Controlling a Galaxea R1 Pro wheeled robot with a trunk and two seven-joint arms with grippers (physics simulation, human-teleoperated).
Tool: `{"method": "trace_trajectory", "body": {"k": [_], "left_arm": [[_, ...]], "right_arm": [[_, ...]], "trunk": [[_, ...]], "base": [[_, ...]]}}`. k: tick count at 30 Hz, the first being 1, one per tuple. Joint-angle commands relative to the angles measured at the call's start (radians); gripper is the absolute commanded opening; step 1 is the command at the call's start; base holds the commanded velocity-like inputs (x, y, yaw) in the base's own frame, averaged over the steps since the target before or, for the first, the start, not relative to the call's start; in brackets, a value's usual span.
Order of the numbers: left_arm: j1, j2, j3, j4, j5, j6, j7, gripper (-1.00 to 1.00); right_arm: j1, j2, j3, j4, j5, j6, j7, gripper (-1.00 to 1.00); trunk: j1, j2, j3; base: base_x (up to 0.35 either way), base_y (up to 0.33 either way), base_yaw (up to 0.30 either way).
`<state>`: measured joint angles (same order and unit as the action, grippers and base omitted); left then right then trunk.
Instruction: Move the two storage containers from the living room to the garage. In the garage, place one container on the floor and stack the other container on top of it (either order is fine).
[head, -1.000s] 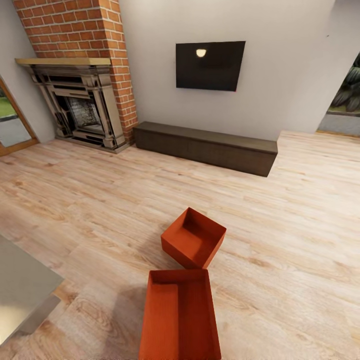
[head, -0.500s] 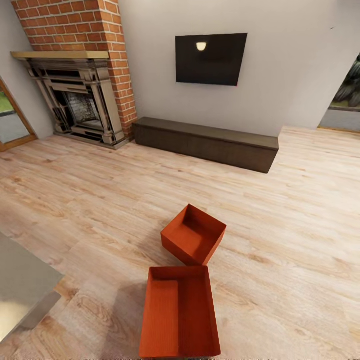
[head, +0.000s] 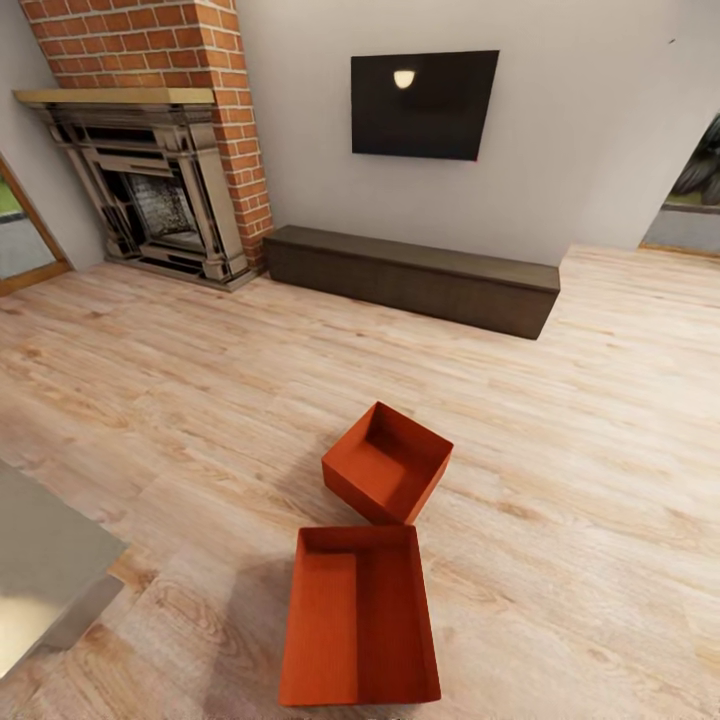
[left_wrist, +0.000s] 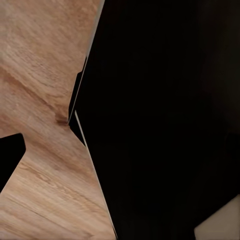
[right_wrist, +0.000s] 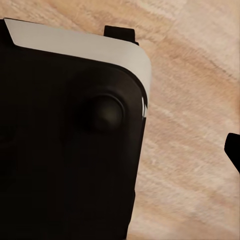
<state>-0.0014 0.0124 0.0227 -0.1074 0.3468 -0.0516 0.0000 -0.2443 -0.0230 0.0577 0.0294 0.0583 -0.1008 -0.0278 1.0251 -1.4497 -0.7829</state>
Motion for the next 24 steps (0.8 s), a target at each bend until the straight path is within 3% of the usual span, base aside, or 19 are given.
{"method": "trace_trajectory", "body": {"k": [1,24], "left_arm": [[0.0,0.0,0.002,0.0,0.003,-0.002,0.0,1.0],[0.0,0.0,0.002,0.0,0.003,-0.002,0.0,1.0]], "right_arm": [[-0.001,0.0,0.005,0.003,0.006,-0.005,-0.003,1.0],[-0.001,-0.001,0.005,0.003,0.002,-0.019,-0.016,1.0]], "trunk": [[0.0,0.0,-0.002],[0.0,0.0,-0.039]], "base": [[0.0,0.0,0.0],[0.0,0.0,0.0]]}}
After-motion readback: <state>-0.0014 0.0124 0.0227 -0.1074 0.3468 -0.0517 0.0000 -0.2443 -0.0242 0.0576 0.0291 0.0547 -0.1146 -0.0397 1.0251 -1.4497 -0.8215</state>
